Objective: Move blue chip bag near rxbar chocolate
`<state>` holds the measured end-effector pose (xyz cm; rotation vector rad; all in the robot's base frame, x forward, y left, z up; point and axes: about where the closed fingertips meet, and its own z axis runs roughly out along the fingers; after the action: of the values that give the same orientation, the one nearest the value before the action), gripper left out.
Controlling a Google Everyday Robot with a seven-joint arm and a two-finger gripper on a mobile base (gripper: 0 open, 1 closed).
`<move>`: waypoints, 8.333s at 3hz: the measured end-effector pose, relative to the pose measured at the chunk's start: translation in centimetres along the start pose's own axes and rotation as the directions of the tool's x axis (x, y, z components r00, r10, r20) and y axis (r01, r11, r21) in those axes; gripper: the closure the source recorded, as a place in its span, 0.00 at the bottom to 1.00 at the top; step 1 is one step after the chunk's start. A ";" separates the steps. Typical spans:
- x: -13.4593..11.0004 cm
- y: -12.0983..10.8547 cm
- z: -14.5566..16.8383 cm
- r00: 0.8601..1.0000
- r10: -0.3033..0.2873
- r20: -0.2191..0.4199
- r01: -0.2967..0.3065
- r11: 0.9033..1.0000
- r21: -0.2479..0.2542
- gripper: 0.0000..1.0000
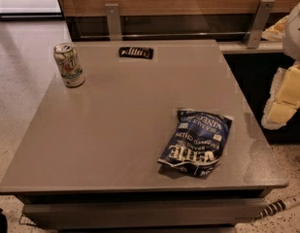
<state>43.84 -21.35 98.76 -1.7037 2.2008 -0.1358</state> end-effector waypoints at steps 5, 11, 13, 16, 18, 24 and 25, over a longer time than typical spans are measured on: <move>-8.0 1.5 15.7 0.994 -0.109 -0.017 0.098 0.946 -0.310 0.00; -5.1 6.5 16.8 1.000 0.010 -0.008 -0.012 0.941 -0.338 0.93; -5.1 6.5 16.7 1.000 0.010 -0.008 -0.012 0.941 -0.338 1.00; -7.4 -5.5 7.5 1.000 0.000 -0.006 0.000 0.997 -0.078 1.00; -8.0 -13.1 4.1 0.996 0.026 0.091 -0.033 0.996 0.079 1.00; -13.1 -26.8 8.1 0.929 0.208 0.305 -0.291 0.921 0.259 1.00; -13.6 -28.1 9.7 0.898 0.262 0.353 -0.364 0.893 0.263 1.00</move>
Offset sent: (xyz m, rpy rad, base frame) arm 0.0734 0.0795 -0.0801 -0.0903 0.2647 0.1991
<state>75.80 -14.71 100.77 -1.0889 2.0500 -0.1274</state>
